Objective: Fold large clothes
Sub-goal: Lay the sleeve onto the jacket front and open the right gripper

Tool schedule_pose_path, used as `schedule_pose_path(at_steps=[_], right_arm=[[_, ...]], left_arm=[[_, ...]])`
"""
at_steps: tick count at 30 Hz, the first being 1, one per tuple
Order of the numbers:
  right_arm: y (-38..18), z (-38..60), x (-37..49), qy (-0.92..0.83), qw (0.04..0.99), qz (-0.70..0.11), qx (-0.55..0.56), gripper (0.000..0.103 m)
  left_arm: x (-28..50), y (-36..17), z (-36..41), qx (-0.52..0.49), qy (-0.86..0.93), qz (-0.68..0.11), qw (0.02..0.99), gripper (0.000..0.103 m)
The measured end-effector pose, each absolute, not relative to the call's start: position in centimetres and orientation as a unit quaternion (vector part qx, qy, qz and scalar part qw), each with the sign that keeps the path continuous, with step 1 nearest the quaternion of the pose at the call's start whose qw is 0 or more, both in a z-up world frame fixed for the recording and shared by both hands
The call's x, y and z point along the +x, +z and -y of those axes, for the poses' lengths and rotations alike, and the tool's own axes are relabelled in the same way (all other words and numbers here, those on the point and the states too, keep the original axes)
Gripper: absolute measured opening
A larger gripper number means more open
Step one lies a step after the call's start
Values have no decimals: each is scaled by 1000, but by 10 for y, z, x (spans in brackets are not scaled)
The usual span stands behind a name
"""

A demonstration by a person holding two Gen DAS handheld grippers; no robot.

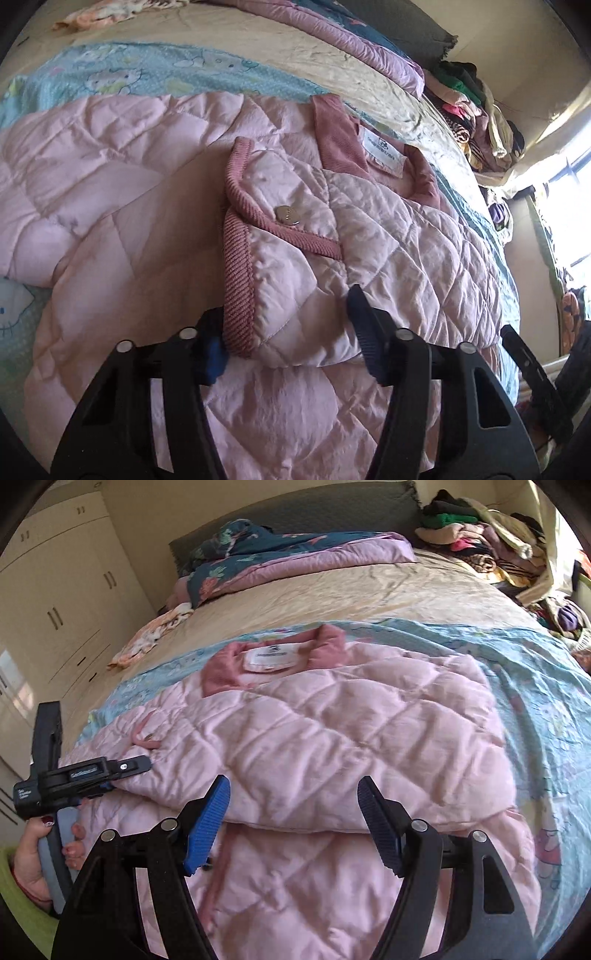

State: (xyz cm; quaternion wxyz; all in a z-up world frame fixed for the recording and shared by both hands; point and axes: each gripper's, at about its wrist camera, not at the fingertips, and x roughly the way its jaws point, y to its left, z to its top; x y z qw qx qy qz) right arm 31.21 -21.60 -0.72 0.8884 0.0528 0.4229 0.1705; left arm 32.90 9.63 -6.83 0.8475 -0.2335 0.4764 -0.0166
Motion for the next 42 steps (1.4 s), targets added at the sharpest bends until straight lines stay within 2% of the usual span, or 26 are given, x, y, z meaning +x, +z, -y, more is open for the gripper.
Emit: schedule_pose_path(at_steps=[1, 4, 8, 16, 21, 26, 28, 30, 32, 34, 36, 42], right_arm=[[-7, 226, 314, 159, 890, -423, 61, 70], [-5, 243, 320, 141, 896, -416, 65, 71], [-6, 245, 327, 144, 897, -415, 56, 70], [-37, 235, 346, 138, 872, -465, 57, 70], [-63, 240, 355, 117, 858, -495, 62, 70], [-57, 239, 349, 113, 860, -493, 62, 71], [-47, 240, 342, 121, 864, -484, 71, 71], [-36, 240, 333, 131, 869, -471, 78, 75], [-24, 238, 324, 138, 876, -455, 81, 86], [-13, 235, 314, 149, 883, -437, 85, 92], [-5, 231, 306, 155, 887, -427, 86, 95], [13, 215, 285, 174, 891, -411, 85, 98]], left_arm=[[330, -65, -95, -219, -15, -474, 852, 23], [329, -53, -97, -191, -18, -458, 868, 20], [322, -40, -110, -168, 4, -436, 884, 19], [322, -70, -114, -162, 21, -470, 867, 19], [320, -70, -112, -166, 14, -472, 866, 21], [314, -61, -109, -166, 19, -469, 867, 31], [310, -56, -110, -167, 18, -465, 869, 45], [307, -50, -110, -167, 21, -462, 871, 52], [302, -45, -113, -173, 26, -457, 872, 66], [297, -39, -115, -180, 29, -452, 873, 85], [291, -34, -119, -181, 41, -446, 876, 94], [275, -22, -129, -181, 62, -431, 882, 94]])
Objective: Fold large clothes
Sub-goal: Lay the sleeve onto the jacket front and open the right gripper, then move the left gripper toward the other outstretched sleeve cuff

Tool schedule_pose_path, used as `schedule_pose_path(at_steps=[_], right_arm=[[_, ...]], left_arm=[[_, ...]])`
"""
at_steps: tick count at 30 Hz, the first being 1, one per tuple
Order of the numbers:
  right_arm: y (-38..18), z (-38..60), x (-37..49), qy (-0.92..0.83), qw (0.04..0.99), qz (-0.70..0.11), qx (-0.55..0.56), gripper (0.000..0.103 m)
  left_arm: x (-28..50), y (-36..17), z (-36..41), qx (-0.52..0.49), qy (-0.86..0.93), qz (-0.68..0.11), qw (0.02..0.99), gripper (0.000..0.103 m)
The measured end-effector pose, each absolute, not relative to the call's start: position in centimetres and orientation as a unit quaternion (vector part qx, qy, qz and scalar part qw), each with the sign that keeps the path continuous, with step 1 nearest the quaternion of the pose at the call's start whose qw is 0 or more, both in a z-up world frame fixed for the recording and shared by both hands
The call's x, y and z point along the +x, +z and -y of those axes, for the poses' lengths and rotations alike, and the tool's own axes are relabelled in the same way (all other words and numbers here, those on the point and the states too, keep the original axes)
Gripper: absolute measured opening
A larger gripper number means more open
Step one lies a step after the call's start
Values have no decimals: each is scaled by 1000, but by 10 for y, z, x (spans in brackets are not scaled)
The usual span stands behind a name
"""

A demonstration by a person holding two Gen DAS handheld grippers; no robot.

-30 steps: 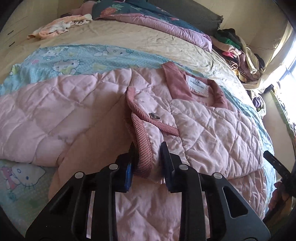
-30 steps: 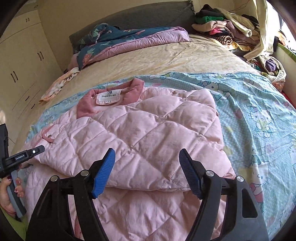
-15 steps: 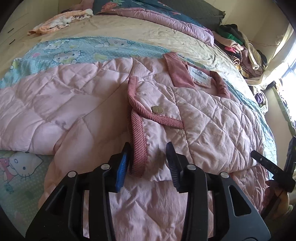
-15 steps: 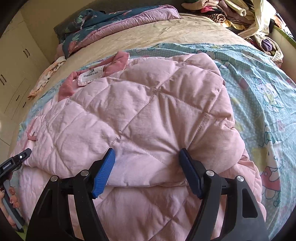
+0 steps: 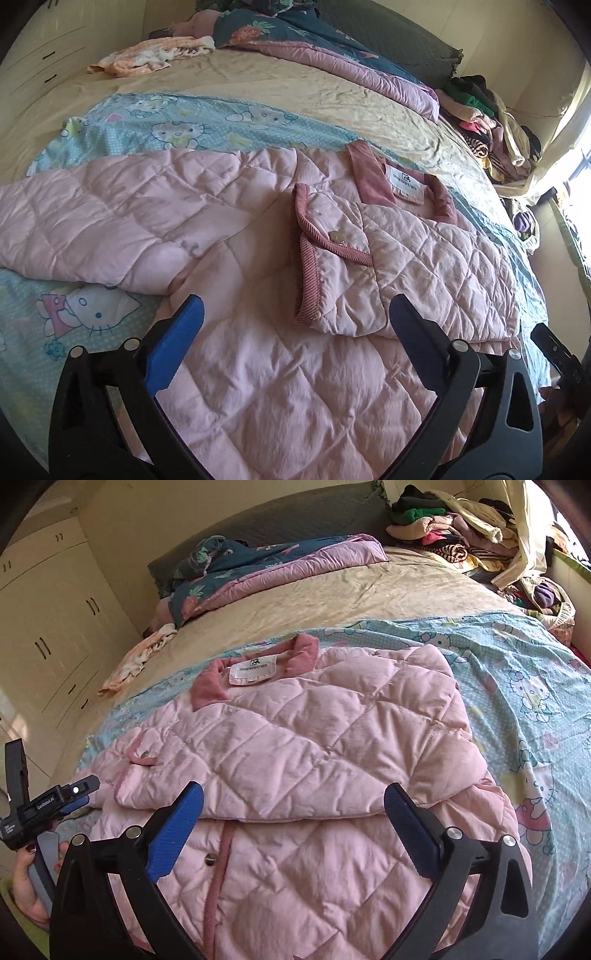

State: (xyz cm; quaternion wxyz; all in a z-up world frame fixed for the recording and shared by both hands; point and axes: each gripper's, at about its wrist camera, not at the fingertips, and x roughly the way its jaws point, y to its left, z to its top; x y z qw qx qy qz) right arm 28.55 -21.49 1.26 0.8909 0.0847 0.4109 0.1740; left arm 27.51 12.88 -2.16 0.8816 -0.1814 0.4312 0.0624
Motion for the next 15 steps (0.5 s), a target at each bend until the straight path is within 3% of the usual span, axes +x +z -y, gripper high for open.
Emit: schedule_pose_path(at_steps=[15], right_arm=[[49, 153, 251, 227, 892, -385, 66, 99]], left_arm=[[236, -14, -167, -191, 91, -423, 881, 94]])
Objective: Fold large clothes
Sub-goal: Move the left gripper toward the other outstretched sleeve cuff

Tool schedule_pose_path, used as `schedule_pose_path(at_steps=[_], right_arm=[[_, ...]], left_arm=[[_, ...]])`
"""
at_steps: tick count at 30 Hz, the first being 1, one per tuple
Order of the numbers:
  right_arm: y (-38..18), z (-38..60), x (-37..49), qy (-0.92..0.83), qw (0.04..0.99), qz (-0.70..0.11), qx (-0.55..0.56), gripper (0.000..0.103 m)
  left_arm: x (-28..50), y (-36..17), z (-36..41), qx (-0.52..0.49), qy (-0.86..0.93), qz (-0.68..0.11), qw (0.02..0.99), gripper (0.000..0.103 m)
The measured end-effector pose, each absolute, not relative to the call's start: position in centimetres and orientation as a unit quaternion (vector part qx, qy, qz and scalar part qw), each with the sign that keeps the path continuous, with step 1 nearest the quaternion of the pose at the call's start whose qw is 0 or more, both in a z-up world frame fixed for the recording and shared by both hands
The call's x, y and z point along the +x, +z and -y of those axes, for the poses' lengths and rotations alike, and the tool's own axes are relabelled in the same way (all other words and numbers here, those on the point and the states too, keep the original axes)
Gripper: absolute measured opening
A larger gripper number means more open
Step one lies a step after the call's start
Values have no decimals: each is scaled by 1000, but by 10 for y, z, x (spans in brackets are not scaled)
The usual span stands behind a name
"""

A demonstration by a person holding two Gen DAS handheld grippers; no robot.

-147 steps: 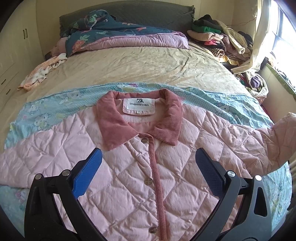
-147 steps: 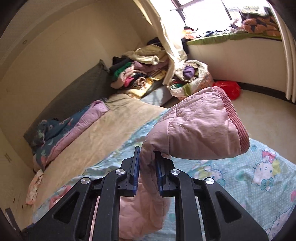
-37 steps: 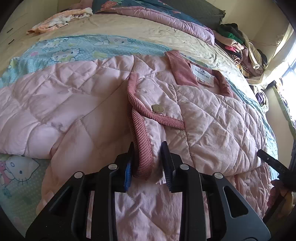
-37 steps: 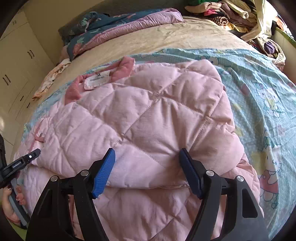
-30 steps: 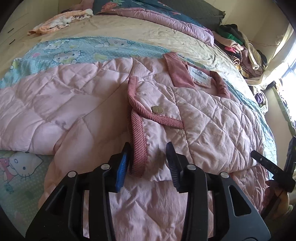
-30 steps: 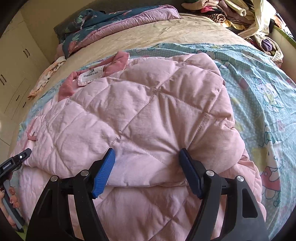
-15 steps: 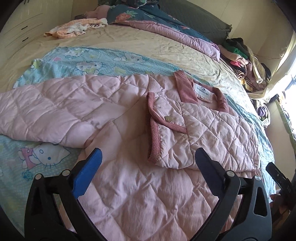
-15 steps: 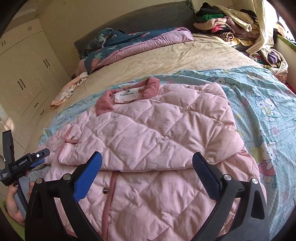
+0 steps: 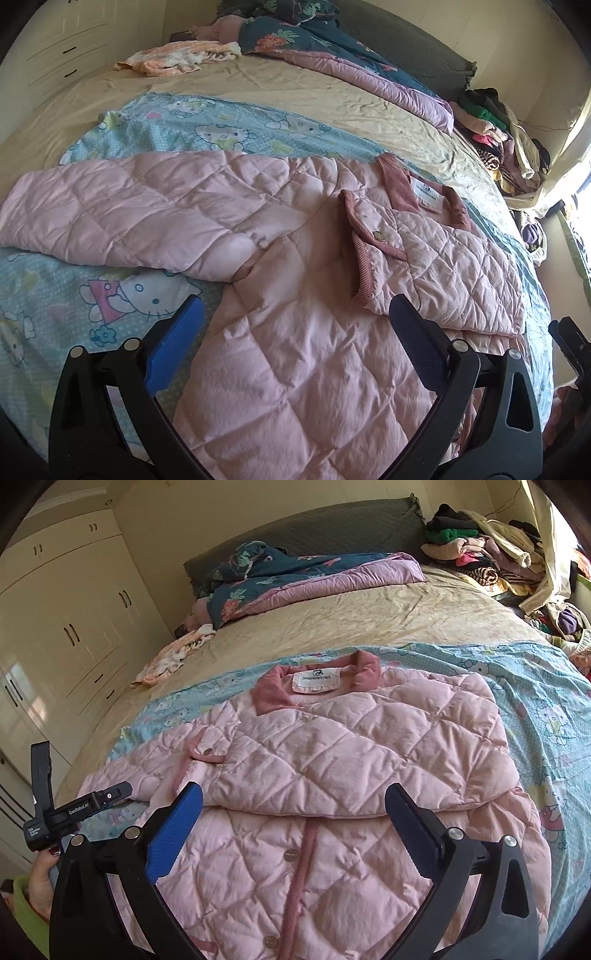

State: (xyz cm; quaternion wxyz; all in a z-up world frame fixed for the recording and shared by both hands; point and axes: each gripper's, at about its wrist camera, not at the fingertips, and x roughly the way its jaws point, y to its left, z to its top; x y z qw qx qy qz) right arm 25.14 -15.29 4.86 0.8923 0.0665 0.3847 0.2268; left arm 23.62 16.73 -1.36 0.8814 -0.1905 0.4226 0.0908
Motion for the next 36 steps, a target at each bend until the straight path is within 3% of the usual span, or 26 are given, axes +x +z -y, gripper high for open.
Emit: schedule_pose_path(at_steps=[36], right_arm=[[63, -32, 207, 356, 851, -384, -29, 99]], left_arm=[[165, -34, -290, -279, 172, -399, 857, 94]])
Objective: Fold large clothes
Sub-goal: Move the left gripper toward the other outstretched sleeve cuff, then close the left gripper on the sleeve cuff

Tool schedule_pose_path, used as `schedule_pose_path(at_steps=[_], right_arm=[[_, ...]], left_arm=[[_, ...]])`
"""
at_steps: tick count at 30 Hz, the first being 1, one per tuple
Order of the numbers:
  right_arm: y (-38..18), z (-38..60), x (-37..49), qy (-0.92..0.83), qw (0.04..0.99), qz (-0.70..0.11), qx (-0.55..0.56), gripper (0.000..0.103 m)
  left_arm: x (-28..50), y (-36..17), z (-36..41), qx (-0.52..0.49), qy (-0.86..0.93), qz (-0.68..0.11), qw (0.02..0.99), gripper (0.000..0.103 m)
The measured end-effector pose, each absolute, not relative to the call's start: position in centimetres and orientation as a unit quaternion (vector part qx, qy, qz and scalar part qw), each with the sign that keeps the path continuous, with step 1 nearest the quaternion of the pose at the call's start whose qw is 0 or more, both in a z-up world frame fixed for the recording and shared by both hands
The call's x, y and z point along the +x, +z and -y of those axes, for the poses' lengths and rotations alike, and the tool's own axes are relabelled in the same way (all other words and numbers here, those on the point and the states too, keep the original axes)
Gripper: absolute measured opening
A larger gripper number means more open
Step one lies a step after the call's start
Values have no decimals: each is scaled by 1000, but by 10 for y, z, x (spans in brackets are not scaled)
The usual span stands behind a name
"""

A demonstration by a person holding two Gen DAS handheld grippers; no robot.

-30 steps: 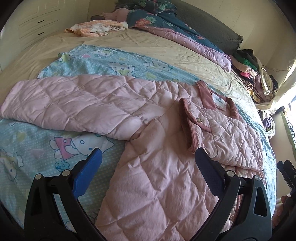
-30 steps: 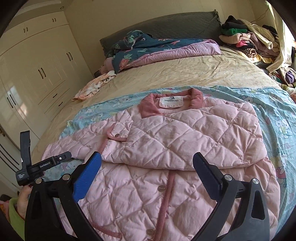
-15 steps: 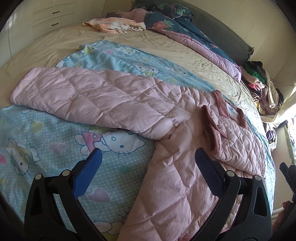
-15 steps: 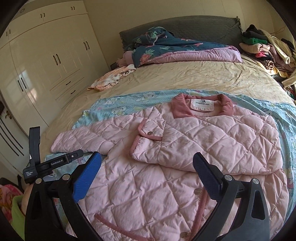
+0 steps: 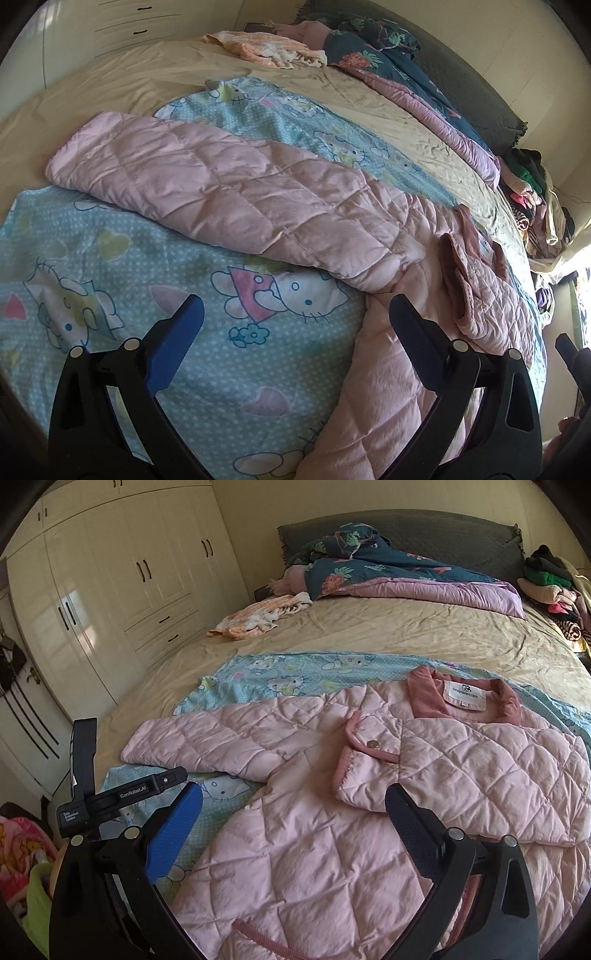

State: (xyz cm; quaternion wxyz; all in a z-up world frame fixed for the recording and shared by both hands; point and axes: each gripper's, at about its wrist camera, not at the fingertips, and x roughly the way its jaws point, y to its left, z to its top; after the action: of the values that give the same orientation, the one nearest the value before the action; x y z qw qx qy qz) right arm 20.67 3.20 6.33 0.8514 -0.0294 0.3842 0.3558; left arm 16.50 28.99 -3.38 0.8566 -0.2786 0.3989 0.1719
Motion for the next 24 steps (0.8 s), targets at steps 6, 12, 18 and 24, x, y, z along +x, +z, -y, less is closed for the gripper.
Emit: schedule_pose_path(at_steps=[6, 12, 18, 24], right_arm=[[55, -60, 202, 373, 840, -391, -48, 99], [45, -76, 201, 381, 832, -399, -56, 99], [36, -79, 205, 376, 830, -407, -56, 99], [26, -72, 216, 365, 830, -418, -49, 99]], left_arm=[[159, -44, -314, -299, 188, -395, 848, 94], [157, -58, -343, -324, 209, -388, 837, 94], [163, -78, -379, -366, 222, -376, 822, 94], [167, -94, -411, -403, 244, -359, 805, 92]])
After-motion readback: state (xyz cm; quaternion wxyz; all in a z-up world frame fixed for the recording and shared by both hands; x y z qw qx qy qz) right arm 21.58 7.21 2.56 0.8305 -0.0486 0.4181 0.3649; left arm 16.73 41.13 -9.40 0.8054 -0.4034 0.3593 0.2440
